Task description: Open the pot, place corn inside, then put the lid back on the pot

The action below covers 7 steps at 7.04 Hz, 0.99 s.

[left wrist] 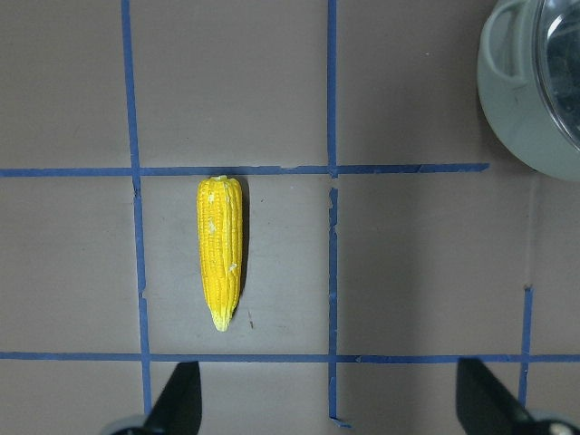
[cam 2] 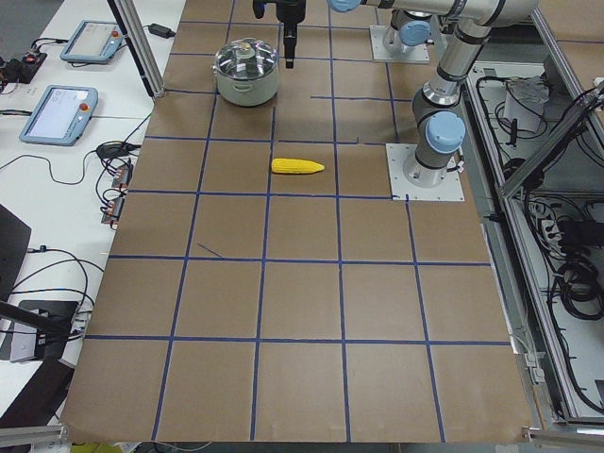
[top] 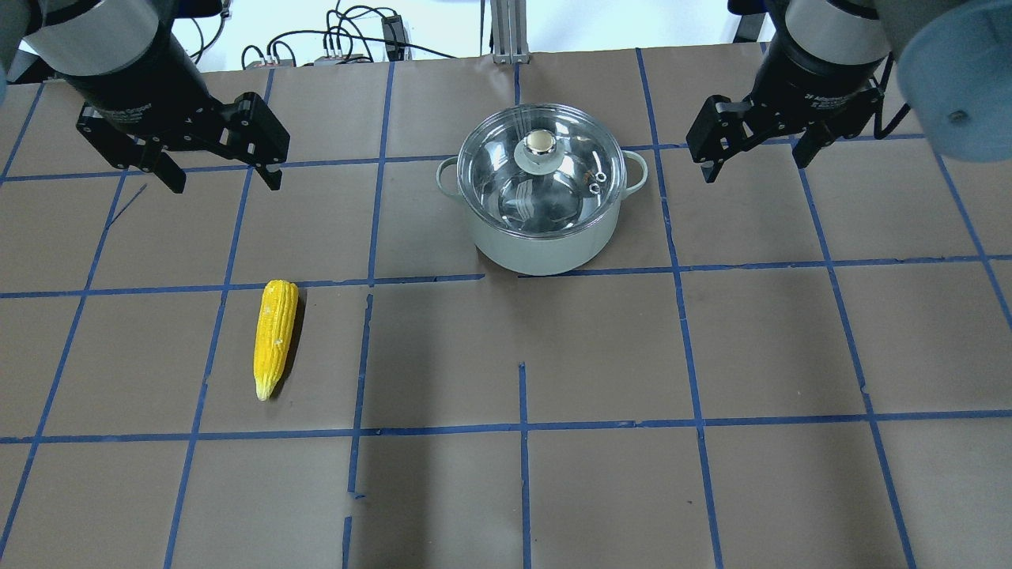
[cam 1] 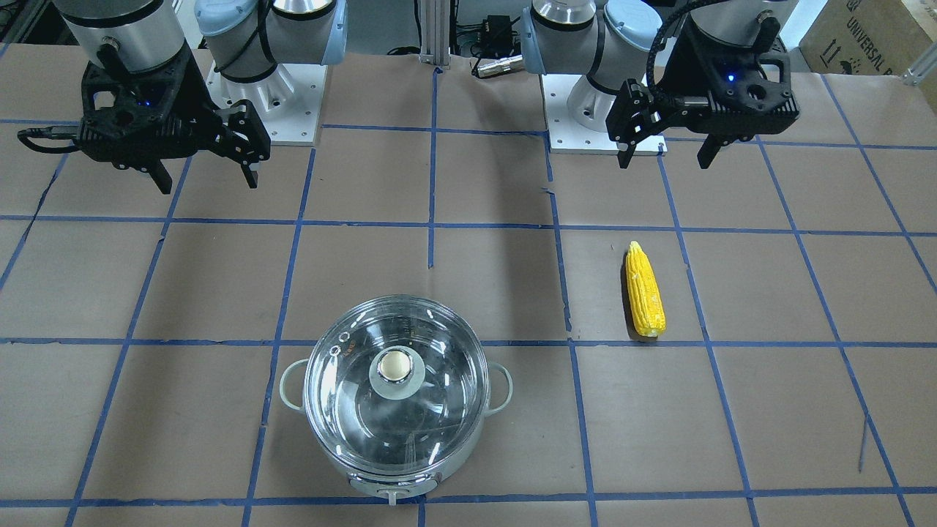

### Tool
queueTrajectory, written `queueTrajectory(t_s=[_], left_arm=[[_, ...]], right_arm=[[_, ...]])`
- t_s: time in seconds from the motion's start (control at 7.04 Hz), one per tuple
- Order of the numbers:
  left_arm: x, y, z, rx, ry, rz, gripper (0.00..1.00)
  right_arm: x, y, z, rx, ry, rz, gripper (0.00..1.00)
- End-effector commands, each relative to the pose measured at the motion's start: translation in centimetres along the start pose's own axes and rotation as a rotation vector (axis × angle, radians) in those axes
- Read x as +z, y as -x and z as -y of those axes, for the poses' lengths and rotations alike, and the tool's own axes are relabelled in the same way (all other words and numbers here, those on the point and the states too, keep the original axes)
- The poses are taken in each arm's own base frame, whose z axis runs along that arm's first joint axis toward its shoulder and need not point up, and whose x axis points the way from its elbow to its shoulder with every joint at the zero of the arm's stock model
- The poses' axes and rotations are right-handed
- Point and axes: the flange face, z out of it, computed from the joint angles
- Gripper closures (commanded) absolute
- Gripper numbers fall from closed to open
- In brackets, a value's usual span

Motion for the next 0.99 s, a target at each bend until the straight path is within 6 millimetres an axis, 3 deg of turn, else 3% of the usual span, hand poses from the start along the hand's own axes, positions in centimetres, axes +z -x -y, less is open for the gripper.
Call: queueTrajectory(t_s=[0.0, 0.28, 0.57, 0.71, 0.85], left_arm=[[0.0, 0.0, 0.0, 0.002, 0.0, -0.001, 0.0], [0.0, 0.1, 0.0, 0.001, 0.0, 0.001, 0.0], [0.1, 0.1, 0.1, 0.001, 0.001, -0.001, 0.0], [-0.1, 0.1, 0.1, -0.001, 0.0, -0.002, 0.0], [-0.1, 0.2, 0.1, -0.002, -0.001, 0.002, 0.0]], right_arm=[[0.1, 0.1, 0.0, -0.001, -0.001, 0.004, 0.01], [0.0, 0.8, 0.0, 0.008, -0.004, 0.011, 0.01], [0.2, 3.0, 0.4, -0.001, -0.026, 0.012, 0.01], [1.4, 5.4, 1.7, -0.011, -0.052, 0.01, 0.01], [2.8, 9.5, 3.4, -0.045, -0.068, 0.007, 0.01]])
